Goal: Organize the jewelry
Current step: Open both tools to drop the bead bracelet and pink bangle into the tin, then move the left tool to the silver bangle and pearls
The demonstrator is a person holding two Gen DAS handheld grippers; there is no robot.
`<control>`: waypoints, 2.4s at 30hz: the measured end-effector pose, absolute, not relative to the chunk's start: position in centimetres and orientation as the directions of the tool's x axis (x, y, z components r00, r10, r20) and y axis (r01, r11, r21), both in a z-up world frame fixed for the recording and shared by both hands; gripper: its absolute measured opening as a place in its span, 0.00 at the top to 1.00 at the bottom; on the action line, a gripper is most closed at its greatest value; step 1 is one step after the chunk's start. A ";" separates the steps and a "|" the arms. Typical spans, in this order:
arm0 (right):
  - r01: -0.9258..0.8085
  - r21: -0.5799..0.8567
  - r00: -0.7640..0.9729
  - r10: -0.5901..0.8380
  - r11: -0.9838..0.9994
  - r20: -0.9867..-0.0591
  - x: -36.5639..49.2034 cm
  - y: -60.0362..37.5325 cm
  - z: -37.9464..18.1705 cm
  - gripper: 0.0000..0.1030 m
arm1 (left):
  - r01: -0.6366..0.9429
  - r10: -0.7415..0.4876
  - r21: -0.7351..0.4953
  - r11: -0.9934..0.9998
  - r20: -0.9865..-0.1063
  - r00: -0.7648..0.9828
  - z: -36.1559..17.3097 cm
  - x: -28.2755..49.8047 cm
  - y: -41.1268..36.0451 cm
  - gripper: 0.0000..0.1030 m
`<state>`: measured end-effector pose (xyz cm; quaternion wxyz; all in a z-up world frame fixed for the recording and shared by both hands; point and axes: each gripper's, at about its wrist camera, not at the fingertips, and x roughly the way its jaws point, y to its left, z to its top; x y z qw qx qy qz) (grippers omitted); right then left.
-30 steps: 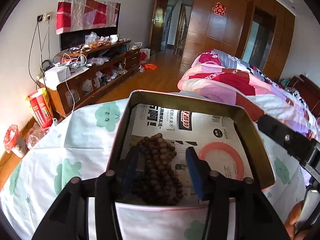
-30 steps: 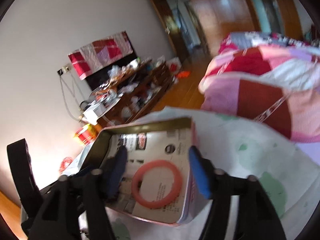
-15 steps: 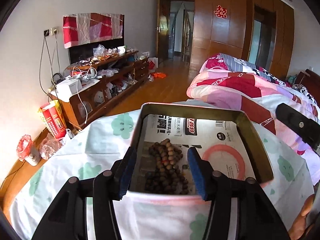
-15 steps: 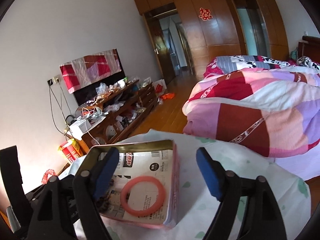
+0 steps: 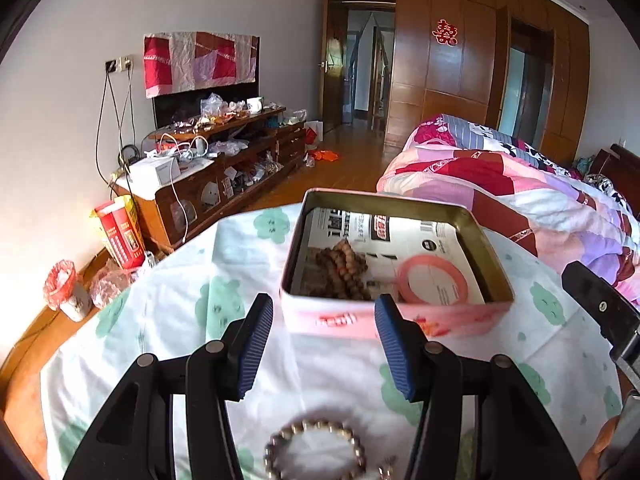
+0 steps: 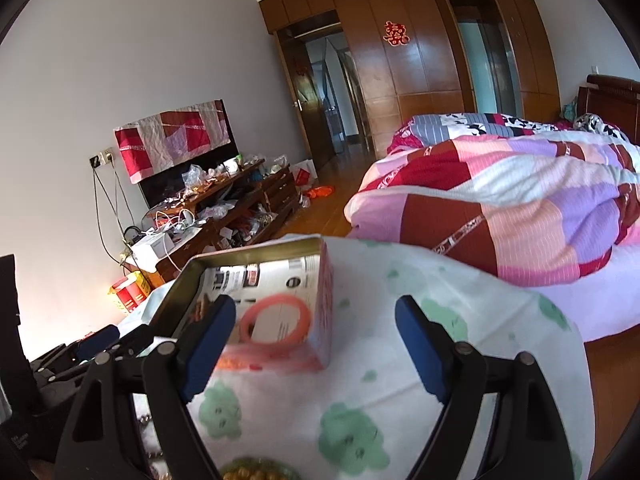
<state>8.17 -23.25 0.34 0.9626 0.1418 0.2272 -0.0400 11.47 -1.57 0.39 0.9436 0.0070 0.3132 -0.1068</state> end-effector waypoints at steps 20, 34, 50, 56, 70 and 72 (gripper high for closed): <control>0.141 0.198 0.897 -0.041 0.970 -0.441 3.3 -21.5 -1.1 0.18 | 0.139 -0.177 -0.109 0.984 -0.597 0.782 -0.4 5.5 4.8 0.48; 0.129 0.209 0.896 -0.024 0.969 -0.444 1.4 -21.5 -1.1 0.18 | 0.395 -0.396 -0.158 0.905 -0.656 0.643 -2.4 -0.6 3.7 0.48; 0.146 0.240 0.889 -0.021 0.960 -0.457 1.5 -22.2 -1.2 0.18 | 0.492 -0.376 -0.050 0.869 -0.713 0.592 -4.4 -1.2 1.5 0.89; 0.145 0.276 0.884 0.000 0.950 -0.468 1.5 -22.8 -1.5 0.18 | 0.467 -0.414 -0.123 0.875 -0.690 0.594 -4.1 -1.0 2.7 0.93; 0.057 0.268 0.822 0.107 0.962 -0.560 1.9 -21.7 -2.5 0.18 | 0.463 -0.481 -0.203 0.863 -0.611 0.629 -1.4 -0.8 5.5 0.99; 0.059 0.262 0.818 0.104 0.963 -0.566 1.8 -21.6 -2.5 0.18 | 0.481 -0.456 -0.151 0.864 -0.639 0.619 -1.8 -1.1 5.2 0.98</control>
